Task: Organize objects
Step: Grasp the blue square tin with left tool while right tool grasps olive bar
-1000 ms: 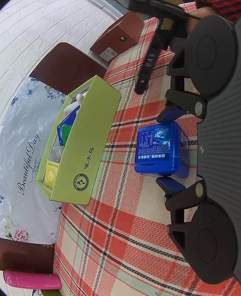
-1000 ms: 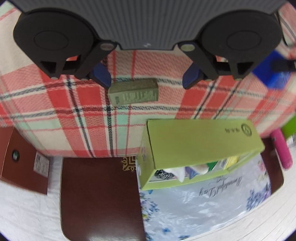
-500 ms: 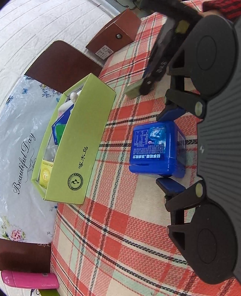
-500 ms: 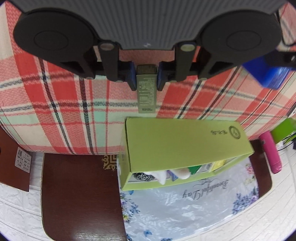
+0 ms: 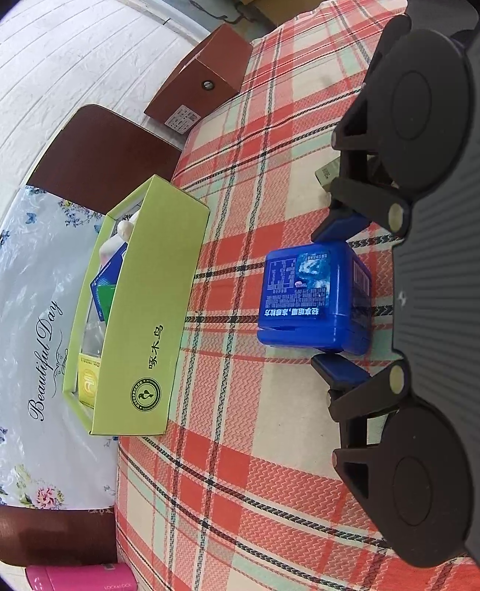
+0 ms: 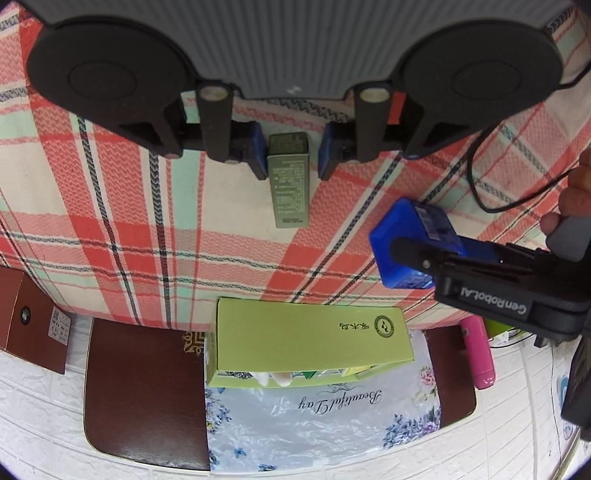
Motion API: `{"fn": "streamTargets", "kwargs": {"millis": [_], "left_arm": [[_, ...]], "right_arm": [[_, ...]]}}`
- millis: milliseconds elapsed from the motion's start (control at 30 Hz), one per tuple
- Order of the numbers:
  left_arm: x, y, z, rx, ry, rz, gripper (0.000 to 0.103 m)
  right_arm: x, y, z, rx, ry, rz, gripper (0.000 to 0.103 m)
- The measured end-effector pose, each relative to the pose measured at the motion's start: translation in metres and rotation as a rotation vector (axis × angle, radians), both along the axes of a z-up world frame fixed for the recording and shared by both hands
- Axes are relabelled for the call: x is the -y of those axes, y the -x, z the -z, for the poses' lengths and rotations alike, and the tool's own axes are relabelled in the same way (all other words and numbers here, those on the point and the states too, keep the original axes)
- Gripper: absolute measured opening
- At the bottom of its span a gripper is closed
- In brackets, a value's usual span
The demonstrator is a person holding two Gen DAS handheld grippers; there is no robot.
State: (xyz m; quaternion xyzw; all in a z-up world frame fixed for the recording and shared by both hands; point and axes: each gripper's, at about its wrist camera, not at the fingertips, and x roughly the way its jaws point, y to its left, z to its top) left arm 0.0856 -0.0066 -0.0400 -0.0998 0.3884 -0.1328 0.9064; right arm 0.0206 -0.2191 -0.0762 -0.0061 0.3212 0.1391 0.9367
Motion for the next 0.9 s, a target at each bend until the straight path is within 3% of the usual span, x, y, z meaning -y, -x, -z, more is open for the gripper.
{"fn": "streamTargets", "kwargs": {"millis": [167,667,800,900], "left_arm": [[-0.0011,-0.0004,0.0001,-0.005,0.009,-0.008,0.067],[-0.0044,-0.0016,0.0038,-0.01,0.031,-0.01,0.068],[-0.0046,0.0002,0.0027,0.0,0.025,0.0,0.067],[-0.0061,0.0016,0.001,0.006,0.032,-0.002,0.067]], "right_arm": [[-0.0028,-0.0009,0.0004,-0.008,0.012,-0.004,0.036],[-0.0032,-0.0024,-0.0004,-0.017,0.014,0.018,0.036],[-0.0021,-0.002,0.0,-0.012,0.015,0.023,0.023],[-0.001,-0.003,-0.0018,-0.011,0.005,0.019,0.023]]}}
